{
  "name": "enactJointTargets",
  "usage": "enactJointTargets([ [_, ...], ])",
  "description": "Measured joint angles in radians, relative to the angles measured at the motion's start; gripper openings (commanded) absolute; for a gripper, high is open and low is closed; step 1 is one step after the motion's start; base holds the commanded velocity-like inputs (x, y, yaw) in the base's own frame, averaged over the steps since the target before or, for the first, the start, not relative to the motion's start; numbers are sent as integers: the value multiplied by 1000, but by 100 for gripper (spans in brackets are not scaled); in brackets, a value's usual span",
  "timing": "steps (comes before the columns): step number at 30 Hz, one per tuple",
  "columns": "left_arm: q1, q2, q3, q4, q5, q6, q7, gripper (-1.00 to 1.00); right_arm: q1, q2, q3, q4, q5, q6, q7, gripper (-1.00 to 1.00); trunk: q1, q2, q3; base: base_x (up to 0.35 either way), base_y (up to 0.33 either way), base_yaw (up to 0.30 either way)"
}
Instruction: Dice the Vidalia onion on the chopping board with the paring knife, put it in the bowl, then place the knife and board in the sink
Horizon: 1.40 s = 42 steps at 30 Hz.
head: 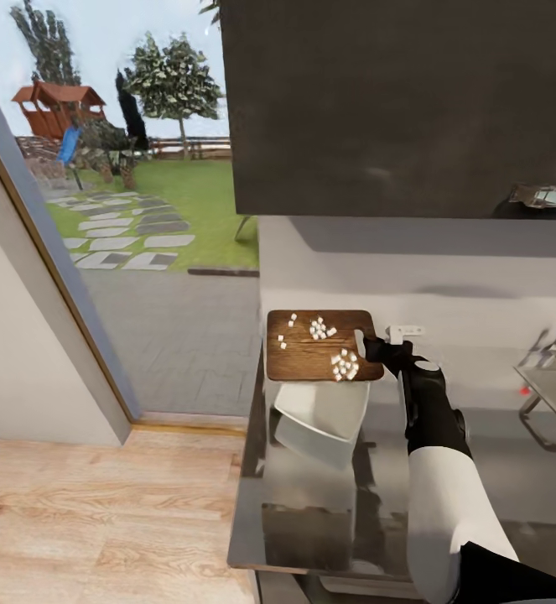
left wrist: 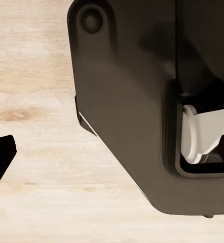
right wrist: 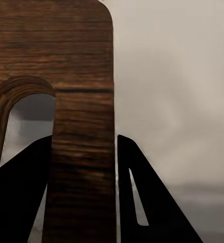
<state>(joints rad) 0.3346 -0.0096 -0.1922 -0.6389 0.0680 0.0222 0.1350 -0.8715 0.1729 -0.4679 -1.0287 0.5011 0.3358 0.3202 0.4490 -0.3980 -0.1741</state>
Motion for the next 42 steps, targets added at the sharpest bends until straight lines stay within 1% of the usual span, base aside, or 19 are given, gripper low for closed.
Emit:
enactJointTargets([
  [4,0,0,0,0,0,0,0,100,0,0,0,0,0,-1,0,-100,0,0,0,105,76,0],
  [9,0,0,-1,0,0,0,0,100,0,0,0,0,1,-23,0,-100,0,0,0,14,10,0],
  [21,0,0,-1,0,0,0,0,100,0,0,0,0,0,-31,0,-100,0,0,0,0,0,0],
  [26,0,0,-1,0,0,0,0,100,0,0,-2,2,0,-66,26,-100,0,0,0,0,0,0],
  [28,0,0,-1,-1,0,0,0,100,0,0,-5,6,1,-71,33,-100,0,0,0,0,0,0],
  [33,0,0,-1,-1,-1,0,0,100,0,0,-43,16,3,-76,39,-100,0,0,0,0,0,0],
  [42,0,0,-1,-1,0,0,0,100,0,0,-52,17,2,-76,43,-100,0,0,0,0,0,0],
])
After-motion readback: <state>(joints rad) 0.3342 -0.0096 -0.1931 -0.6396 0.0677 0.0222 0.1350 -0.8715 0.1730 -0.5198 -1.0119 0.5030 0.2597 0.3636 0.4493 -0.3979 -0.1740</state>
